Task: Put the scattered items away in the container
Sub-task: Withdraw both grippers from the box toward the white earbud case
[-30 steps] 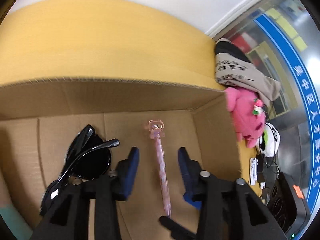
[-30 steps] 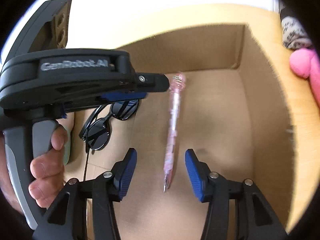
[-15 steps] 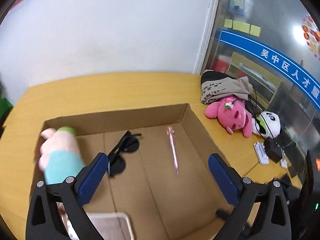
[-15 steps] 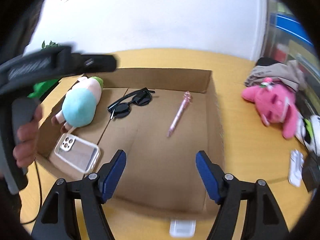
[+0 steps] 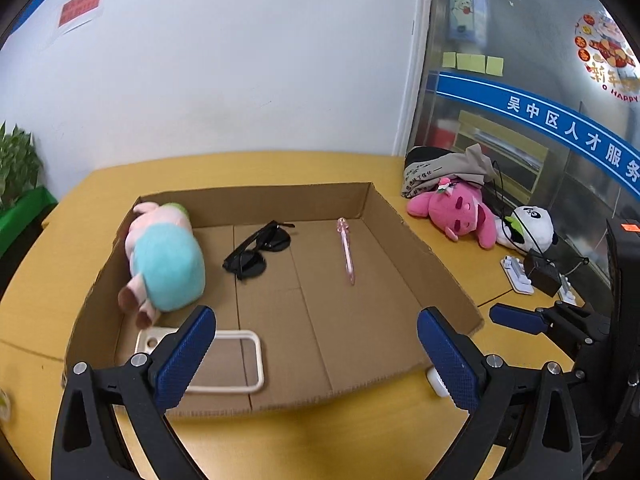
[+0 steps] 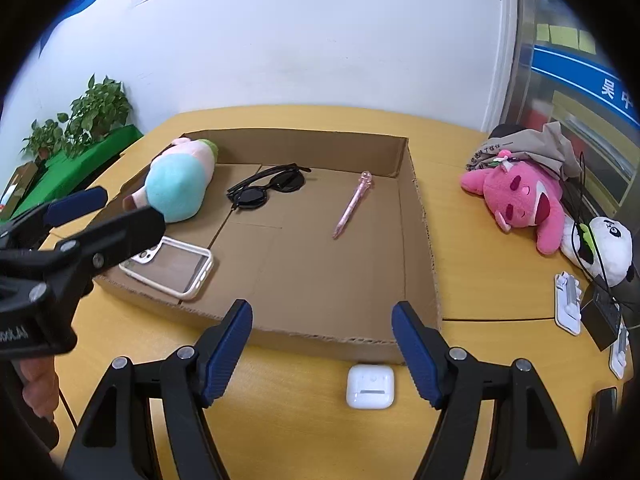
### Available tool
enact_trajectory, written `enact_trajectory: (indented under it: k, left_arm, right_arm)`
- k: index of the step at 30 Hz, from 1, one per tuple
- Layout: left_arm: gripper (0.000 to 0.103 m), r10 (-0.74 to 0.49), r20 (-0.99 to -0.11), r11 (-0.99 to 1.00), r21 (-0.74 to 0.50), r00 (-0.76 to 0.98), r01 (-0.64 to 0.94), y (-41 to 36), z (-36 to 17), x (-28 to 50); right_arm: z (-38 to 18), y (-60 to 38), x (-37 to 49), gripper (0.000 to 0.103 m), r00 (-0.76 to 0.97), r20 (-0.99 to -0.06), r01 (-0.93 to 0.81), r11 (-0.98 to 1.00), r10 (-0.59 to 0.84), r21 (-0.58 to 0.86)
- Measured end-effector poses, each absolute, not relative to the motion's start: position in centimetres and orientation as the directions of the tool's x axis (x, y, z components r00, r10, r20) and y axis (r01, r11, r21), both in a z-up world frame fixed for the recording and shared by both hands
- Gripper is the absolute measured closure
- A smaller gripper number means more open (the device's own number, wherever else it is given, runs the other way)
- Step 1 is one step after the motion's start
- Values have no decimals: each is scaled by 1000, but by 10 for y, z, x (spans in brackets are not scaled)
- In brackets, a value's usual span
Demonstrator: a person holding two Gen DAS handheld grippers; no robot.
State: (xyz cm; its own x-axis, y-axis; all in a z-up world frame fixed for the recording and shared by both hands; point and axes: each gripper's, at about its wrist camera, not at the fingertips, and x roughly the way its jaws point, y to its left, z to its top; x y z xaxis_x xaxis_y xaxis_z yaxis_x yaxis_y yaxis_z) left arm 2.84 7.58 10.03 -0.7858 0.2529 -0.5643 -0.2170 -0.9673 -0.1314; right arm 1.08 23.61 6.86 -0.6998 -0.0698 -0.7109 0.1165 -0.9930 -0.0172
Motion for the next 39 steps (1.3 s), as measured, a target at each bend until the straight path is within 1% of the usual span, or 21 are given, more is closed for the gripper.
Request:
enact_trajectory:
  k: [6,14,18,21,25,29,32,35,38,39]
  left_arm:
    - [1,254,-576,-967,-145,-777,-209,71,92,42]
    - [1,226,-570,-974,-146,-790,-173,66,89,51]
    - [1,237,-591,-971,-158,-771,-178,66,81,51]
    - [1,255,-623,-967,-168,-739,-193,68,68,51]
    - [1,300,-660,-954,-210,-688,-215,75,50,49]
    - [1,354,-689,-935,-246,-633,-255,88,34,46]
    - [1,366,-706,-929,-243,-606,-278,96,27,45]
    - [1,390,-715,-919,-262,-580,-294,101,22,43]
    - [1,411,-721,-909,-279,-559,-309,104,17,40]
    - [1,419,-724,-905,-284,-549,-316,105,15,39]
  right_arm:
    - [66,232,20,31,-702,-707,123,-992,-83,-7]
    - [68,230,29,31,-710,-700,126,-992,-81,-14]
    - [62,234,31,31,-707,-702,125,-992,-89,-1]
    - [49,250,33,31,-688,-721,96,-995,-77,14]
    - [10,282,35,31,-626,-779,14,-1000,-17,10]
    - [-25,297,33,31,-562,-827,-18,-1000,-2,15]
    - [-34,294,30,31,-559,-829,-7,-1000,-20,29]
    - [-36,287,22,31,-575,-818,19,-999,-36,31]
    - [-45,282,8,31,-560,-827,39,-999,-44,27]
    - [-47,281,4,34,-553,-832,46,-999,-47,26]
